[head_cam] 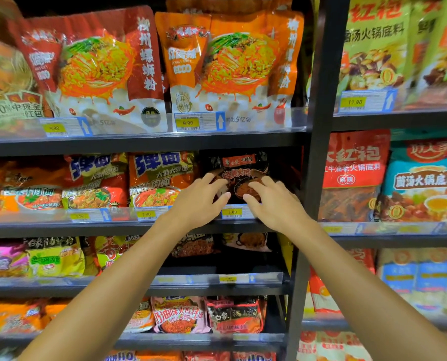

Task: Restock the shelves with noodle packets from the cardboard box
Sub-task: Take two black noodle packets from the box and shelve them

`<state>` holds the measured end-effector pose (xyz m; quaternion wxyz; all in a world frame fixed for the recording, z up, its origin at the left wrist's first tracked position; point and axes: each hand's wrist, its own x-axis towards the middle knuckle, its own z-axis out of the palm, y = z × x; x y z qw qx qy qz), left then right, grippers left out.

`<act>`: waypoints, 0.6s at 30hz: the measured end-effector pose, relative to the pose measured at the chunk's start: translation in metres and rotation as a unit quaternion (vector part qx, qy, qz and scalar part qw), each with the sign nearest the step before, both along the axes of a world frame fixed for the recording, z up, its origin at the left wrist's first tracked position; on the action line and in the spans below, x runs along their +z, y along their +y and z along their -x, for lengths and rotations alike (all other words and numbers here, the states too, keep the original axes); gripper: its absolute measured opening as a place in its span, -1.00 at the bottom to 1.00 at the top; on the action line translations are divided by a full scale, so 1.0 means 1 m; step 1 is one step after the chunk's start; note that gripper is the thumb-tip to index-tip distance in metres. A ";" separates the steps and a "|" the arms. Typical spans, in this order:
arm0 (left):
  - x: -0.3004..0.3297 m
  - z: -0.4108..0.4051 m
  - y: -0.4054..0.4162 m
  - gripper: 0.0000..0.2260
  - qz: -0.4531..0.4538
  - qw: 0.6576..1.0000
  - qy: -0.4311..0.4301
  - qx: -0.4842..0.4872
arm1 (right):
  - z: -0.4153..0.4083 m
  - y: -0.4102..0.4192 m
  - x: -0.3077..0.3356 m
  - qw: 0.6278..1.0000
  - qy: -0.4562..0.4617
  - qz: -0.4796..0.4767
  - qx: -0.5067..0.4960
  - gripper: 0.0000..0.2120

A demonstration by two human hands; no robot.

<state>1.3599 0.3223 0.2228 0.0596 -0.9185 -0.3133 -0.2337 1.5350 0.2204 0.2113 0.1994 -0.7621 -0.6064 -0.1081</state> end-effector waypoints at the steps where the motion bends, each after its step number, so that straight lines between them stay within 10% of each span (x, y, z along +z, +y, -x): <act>1: 0.000 0.002 -0.003 -0.58 -0.005 1.000 -0.010 -0.004 | 0.001 -0.002 -0.001 1.000 -0.010 -0.014 0.006 -0.54; 18: -0.002 -0.009 -0.012 -0.50 0.129 0.991 0.015 0.037 | 0.008 0.004 -0.004 0.997 0.074 0.003 -0.018 -0.38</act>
